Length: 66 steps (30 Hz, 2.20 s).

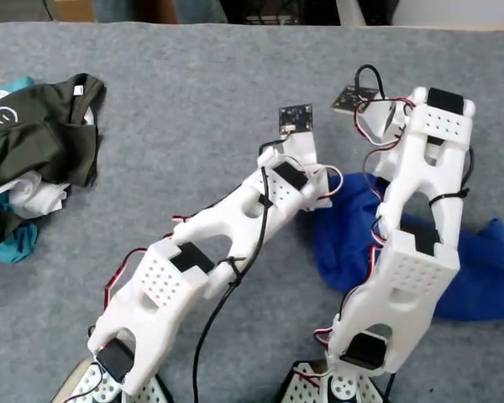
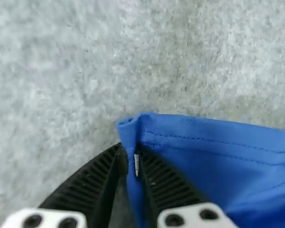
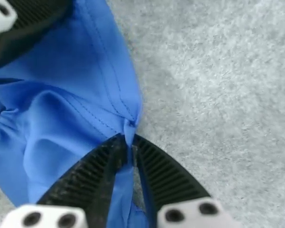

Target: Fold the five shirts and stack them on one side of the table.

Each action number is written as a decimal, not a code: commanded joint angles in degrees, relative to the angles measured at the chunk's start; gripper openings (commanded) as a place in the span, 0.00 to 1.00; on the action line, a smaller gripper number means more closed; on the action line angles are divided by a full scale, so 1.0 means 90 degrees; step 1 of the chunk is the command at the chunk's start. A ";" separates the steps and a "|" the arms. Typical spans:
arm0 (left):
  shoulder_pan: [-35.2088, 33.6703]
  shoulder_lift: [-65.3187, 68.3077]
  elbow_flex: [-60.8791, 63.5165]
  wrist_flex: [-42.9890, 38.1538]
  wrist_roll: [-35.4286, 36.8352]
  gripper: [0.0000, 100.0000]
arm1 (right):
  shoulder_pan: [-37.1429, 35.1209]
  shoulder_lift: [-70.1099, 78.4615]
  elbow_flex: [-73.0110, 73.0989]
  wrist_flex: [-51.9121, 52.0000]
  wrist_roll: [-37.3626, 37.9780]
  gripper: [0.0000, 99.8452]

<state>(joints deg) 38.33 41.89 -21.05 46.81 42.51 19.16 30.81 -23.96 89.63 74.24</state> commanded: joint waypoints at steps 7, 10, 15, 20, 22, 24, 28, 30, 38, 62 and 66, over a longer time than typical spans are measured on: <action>-0.0581 -0.0234 -0.1216 0.1504 -0.0147 0.03 | 0.0293 -0.0962 -0.0093 0.0264 0.0059 0.01; -0.0933 -0.0234 -0.1460 0.1788 -0.0147 0.03 | 0.0391 -0.1314 -0.0093 0.0352 0.0059 0.01; -0.1470 -0.0244 -0.1978 0.2530 -0.0166 0.03 | 0.0576 -0.1763 -0.0044 0.0391 0.0020 0.01; -0.2222 -0.0244 -0.3082 0.3790 -0.0225 0.03 | 0.0674 -0.1988 -0.0112 0.0176 -0.0576 0.01; -0.2632 -0.0244 -0.3805 0.4357 -0.0479 0.03 | 0.0664 -0.2105 -0.0298 0.0020 -0.1045 0.01; -0.3101 -0.0244 -0.4733 0.5040 -0.0615 0.03 | 0.0664 -0.2252 -0.0591 -0.0156 -0.1700 0.01; -0.4059 -0.0234 -0.6813 0.6046 -0.0987 0.03 | 0.0625 -0.2457 -0.1480 -0.0195 -0.2882 0.01; -0.4527 -0.0322 -0.7399 0.6027 -0.1231 0.03 | 0.0615 -0.2593 -0.1919 -0.0195 -0.3399 0.01; -0.5133 -0.2129 -0.7780 0.6027 -0.1875 0.03 | 0.0527 -0.3443 -0.3678 0.0293 -0.4864 0.01; -0.7976 -0.8938 0.3492 0.4913 -0.4259 0.03 | -0.3995 -0.3150 0.2164 -0.1065 -0.4679 0.16; -0.8816 -0.9524 0.5211 0.4405 -0.5304 0.03 | -0.5060 -0.2349 0.2750 -0.1954 -0.4308 0.17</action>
<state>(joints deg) -35.87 -39.78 15.16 89.71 0.48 -19.78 6.81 -1.80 77.67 33.80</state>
